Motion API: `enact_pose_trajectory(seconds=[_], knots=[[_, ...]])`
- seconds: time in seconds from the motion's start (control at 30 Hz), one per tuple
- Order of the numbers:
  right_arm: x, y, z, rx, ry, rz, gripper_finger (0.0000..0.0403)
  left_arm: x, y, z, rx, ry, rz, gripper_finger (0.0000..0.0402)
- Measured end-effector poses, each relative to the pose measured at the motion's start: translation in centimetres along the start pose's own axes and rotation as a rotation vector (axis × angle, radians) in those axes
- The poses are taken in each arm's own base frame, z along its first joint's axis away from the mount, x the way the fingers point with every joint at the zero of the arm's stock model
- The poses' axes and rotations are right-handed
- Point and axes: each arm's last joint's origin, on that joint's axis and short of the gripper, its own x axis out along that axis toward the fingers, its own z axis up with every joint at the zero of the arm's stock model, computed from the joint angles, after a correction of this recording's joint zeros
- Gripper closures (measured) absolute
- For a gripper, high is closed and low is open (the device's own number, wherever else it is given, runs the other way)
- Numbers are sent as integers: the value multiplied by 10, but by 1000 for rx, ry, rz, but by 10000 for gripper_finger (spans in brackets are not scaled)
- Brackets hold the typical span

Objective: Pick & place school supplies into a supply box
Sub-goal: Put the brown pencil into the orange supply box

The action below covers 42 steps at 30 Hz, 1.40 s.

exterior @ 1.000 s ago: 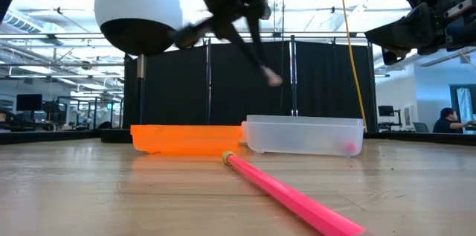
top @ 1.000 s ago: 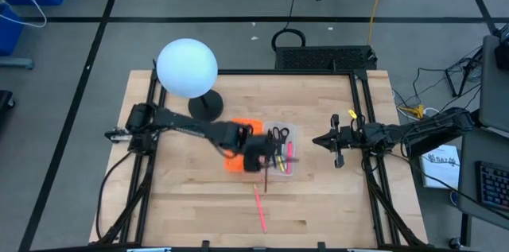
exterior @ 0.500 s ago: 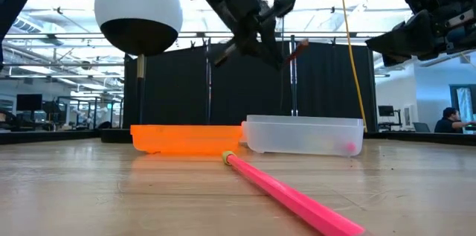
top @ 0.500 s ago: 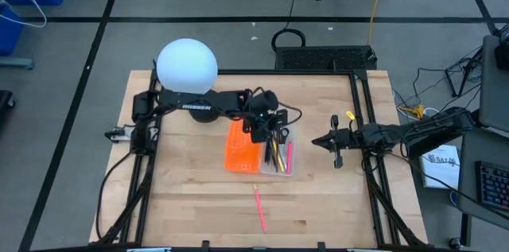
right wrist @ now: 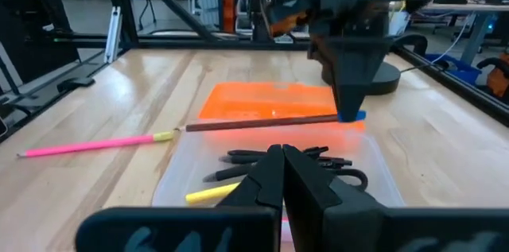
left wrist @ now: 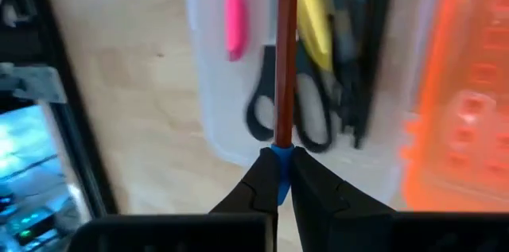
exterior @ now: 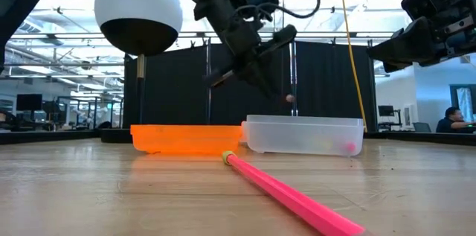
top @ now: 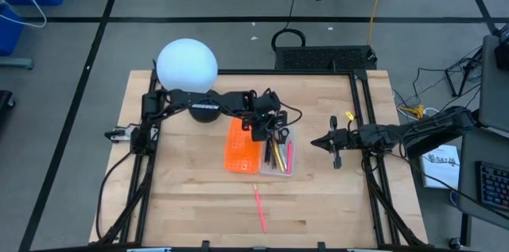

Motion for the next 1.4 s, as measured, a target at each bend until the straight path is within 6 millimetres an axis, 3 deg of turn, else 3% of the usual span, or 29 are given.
enact_pose_trajectory(seconds=[0.33,0.83,1.1,1.4], knots=[[1,0,0,18,-5,0,403,12,-11,-15,-41,3,-48,386],[2,0,-1,28,7,0,403,47,-26,-18,-36,67,-139,370],[2,0,-1,41,10,1,403,47,-24,-15,-121,156,-146,321],[2,0,0,42,4,1,403,34,-12,-1,-104,282,-109,317]])
